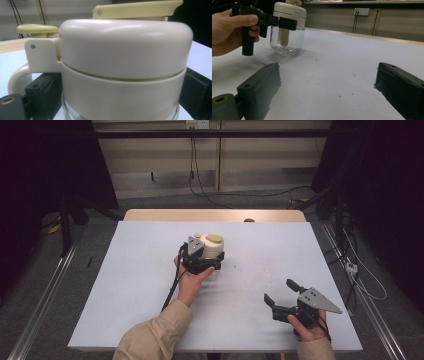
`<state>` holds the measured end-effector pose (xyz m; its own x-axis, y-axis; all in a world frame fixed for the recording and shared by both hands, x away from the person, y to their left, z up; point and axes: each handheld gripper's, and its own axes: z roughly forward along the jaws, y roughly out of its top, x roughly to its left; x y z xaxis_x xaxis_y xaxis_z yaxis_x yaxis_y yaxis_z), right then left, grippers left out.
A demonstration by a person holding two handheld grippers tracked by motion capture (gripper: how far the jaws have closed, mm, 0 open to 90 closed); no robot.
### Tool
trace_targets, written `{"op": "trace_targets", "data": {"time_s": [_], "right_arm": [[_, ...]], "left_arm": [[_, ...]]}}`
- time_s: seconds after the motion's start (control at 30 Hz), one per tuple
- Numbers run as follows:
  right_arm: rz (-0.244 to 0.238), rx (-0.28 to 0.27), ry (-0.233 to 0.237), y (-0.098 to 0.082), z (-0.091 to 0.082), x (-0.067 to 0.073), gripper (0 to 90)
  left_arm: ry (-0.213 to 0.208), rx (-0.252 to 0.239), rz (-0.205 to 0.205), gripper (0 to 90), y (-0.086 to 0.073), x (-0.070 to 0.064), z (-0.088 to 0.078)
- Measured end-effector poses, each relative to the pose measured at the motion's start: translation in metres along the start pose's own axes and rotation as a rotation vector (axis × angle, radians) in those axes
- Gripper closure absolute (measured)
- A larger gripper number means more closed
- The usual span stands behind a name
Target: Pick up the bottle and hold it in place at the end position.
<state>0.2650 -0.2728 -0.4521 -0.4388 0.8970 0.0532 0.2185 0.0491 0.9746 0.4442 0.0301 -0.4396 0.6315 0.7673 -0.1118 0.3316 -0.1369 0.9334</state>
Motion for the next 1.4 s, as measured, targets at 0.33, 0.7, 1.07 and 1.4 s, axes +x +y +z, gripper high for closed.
{"op": "trace_targets", "data": {"time_s": [0.33,0.7,1.07,1.4], "right_arm": [[0.000,-0.001,0.001,0.000,-0.001,0.000,5.5],[-0.003,-0.003,0.003,0.000,0.000,0.000,5.5],[-0.004,-0.002,0.003,0.000,0.000,0.000,5.5],[0.000,0.000,0.003,0.000,0.000,0.000,5.5]], "left_arm": [[0.006,0.008,0.018,5.7,0.007,-0.003,0.005],[0.014,0.011,0.022,5.7,0.006,-0.003,0.010],[0.022,0.006,0.018,5.7,0.004,-0.003,0.015],[0.031,0.002,0.010,5.7,0.004,-0.004,0.019]]}}
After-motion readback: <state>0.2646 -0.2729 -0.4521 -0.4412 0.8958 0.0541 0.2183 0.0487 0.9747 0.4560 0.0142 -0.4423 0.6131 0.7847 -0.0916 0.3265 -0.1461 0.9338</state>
